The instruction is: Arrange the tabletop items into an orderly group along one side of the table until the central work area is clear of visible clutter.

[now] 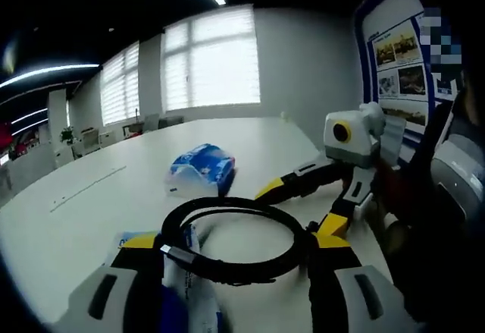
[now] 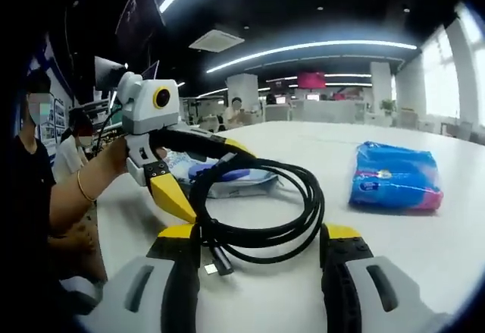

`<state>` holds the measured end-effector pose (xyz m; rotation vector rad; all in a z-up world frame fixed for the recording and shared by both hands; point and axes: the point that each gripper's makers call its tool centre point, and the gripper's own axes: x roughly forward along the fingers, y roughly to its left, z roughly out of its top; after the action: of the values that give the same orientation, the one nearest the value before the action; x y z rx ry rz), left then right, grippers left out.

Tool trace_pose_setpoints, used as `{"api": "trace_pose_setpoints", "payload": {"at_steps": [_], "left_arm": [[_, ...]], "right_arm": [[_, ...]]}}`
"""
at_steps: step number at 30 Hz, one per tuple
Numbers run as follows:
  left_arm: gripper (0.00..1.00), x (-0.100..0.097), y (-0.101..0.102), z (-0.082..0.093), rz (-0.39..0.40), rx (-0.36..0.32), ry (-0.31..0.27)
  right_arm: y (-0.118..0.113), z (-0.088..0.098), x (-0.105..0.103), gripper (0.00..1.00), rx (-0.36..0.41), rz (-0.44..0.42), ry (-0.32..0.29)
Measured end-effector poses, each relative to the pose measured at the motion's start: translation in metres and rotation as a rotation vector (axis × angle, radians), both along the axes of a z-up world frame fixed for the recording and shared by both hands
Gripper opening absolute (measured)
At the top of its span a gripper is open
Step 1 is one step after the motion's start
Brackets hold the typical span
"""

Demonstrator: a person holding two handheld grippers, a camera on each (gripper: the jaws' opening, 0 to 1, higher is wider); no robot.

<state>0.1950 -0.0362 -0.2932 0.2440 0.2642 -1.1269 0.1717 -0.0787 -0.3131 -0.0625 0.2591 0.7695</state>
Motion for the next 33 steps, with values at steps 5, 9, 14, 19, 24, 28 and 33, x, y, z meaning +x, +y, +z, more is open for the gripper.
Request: {"api": "trace_pose_setpoints", "payload": {"at_steps": [5, 9, 14, 19, 24, 28, 33], "left_arm": [[0.76, -0.008, -0.005, 0.013, -0.014, -0.017, -0.030], [0.76, -0.014, -0.009, 0.016, -0.018, -0.031, -0.043], [0.76, -0.023, -0.018, 0.021, -0.033, -0.061, -0.045], [0.76, -0.033, -0.026, 0.027, -0.042, -0.072, -0.068], [0.76, -0.042, -0.032, 0.026, -0.055, -0.062, -0.073], [0.76, -0.044, -0.035, 0.019, -0.058, -0.054, -0.060], [0.76, -0.043, -0.034, 0.013, -0.050, -0.075, -0.034]], "right_arm": [[-0.001, 0.010, -0.008, 0.60, 0.021, 0.007, -0.016], [-0.006, 0.014, -0.014, 0.60, 0.002, 0.009, -0.031], [-0.014, 0.021, -0.024, 0.60, -0.012, 0.004, -0.054], [-0.021, 0.025, -0.032, 0.60, -0.011, 0.002, -0.062], [-0.025, 0.023, -0.041, 0.60, -0.038, 0.006, -0.065], [-0.027, 0.019, -0.044, 0.61, -0.073, 0.010, -0.068], [-0.029, 0.015, -0.043, 0.61, -0.084, 0.015, -0.071]]}}
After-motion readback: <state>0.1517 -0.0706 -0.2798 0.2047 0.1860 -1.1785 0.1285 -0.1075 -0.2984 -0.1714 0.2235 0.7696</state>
